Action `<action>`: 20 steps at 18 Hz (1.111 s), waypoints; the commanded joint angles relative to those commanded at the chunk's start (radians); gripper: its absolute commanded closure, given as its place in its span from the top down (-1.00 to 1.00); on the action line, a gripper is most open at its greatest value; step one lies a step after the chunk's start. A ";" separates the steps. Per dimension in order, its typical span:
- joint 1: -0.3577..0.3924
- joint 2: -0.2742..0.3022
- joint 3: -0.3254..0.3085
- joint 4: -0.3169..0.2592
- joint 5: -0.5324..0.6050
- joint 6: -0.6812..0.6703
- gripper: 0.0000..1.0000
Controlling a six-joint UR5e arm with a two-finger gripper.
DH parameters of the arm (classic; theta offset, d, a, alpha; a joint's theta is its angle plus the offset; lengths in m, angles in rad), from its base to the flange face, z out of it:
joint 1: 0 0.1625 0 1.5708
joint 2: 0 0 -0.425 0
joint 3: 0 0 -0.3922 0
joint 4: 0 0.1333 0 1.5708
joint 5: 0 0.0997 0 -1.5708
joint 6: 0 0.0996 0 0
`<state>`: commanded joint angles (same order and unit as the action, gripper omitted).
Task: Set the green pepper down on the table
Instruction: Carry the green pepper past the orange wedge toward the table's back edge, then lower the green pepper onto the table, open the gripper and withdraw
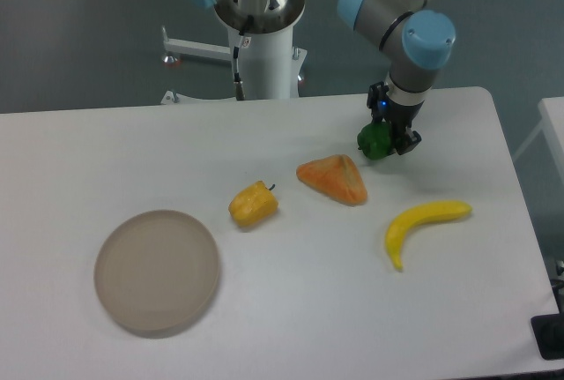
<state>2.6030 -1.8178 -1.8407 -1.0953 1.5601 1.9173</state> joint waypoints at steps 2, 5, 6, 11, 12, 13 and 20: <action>0.011 0.002 -0.003 -0.003 -0.006 0.000 0.59; 0.009 0.003 -0.002 -0.003 -0.011 -0.014 1.00; 0.008 0.005 0.001 -0.003 -0.012 -0.014 1.00; -0.017 -0.008 0.131 -0.043 -0.060 -0.159 1.00; -0.027 -0.015 0.165 -0.072 -0.060 -0.173 1.00; -0.032 -0.030 0.207 -0.106 -0.060 -0.184 1.00; -0.202 -0.236 0.537 -0.238 0.038 -0.420 1.00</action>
<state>2.4011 -2.0537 -1.3042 -1.3330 1.5980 1.4972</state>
